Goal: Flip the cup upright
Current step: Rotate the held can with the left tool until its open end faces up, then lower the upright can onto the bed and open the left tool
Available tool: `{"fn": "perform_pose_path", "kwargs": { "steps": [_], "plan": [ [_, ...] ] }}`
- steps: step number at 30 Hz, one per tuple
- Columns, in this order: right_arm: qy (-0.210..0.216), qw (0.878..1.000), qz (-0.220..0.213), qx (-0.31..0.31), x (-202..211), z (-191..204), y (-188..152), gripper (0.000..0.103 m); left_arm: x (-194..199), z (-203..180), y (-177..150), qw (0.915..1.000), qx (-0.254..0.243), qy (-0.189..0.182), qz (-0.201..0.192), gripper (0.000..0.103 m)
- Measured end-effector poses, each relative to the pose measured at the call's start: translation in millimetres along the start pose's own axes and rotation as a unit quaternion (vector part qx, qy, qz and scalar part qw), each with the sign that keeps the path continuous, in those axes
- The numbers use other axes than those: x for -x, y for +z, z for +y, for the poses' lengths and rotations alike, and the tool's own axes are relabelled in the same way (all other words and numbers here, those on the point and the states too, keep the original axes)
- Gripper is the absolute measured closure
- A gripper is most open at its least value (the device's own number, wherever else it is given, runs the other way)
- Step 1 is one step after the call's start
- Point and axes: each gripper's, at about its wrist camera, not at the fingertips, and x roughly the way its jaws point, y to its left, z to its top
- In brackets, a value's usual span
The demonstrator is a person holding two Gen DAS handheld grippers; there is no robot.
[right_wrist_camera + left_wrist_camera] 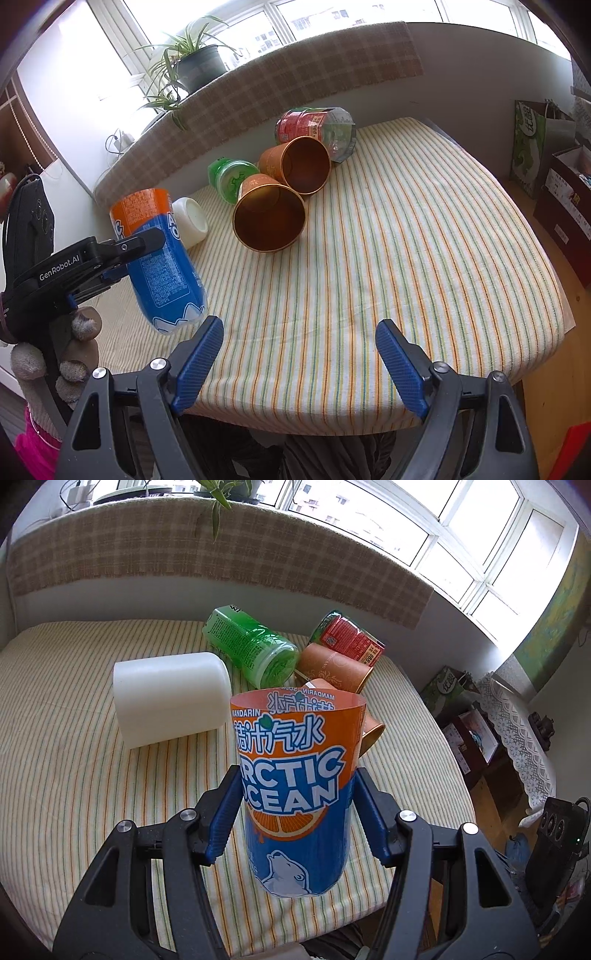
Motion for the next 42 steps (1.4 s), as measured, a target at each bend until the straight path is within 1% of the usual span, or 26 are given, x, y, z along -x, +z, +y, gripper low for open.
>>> {"fn": "perform_pose_path", "kwargs": {
  "steps": [4, 8, 11, 15, 18, 24, 32, 37, 41, 42],
  "plan": [
    [0.002, 1.0, 0.0, -0.001, -0.1, 0.5, -0.3, 0.017, -4.0, -1.6, 4.3, 0.9997, -0.017, 0.001, -0.018, 0.042],
    [0.002, 1.0, 0.0, 0.0, 0.8, 1.6, -1.1, 0.017, -11.5, -5.2, 5.3, 0.9976, -0.047, 0.022, -0.047, 0.042],
    [0.001, 1.0, -0.002, 0.0, 2.4, 1.0, -1.9, 0.017, -16.5, -6.4, 1.7, 0.9956, -0.063, 0.034, -0.061, 0.042],
    [-0.001, 1.0, -0.003, -0.004, 3.3, -0.6, -2.3, 0.017, -17.8, -8.9, -8.2, 0.9949, -0.075, 0.036, -0.057, 0.042],
    [-0.001, 1.0, -0.003, -0.005, 3.5, -1.3, -1.8, 0.017, -13.5, -13.6, -15.8, 0.993, -0.09, 0.042, -0.063, 0.042],
    [0.002, 1.0, -0.006, 0.001, 5.2, 3.2, -1.5, 0.017, -5.2, -17.2, -24.3, 0.9934, -0.096, 0.034, -0.053, 0.042],
    [0.003, 1.0, -0.008, 0.005, 7.7, 7.3, -1.6, 0.017, 1.7, -15.3, -30.2, 0.9956, -0.087, 0.008, -0.035, 0.041],
    [0.004, 1.0, -0.01, 0.008, 9.2, 10.4, -1.4, 0.017, -2.1, -12.7, -33.8, 0.9975, -0.068, -0.014, -0.009, 0.036],
    [0.004, 1.0, -0.011, 0.009, 10.7, 11.5, -1.6, 0.017, -2.8, -12.2, -35.9, 0.9978, -0.063, -0.02, -0.002, 0.034],
    [0.004, 1.0, -0.011, 0.01, 10.7, 11.5, -1.8, 0.017, -3.0, -12.7, -36.5, 0.9978, -0.063, -0.021, 0.001, 0.032]
  ]
}}
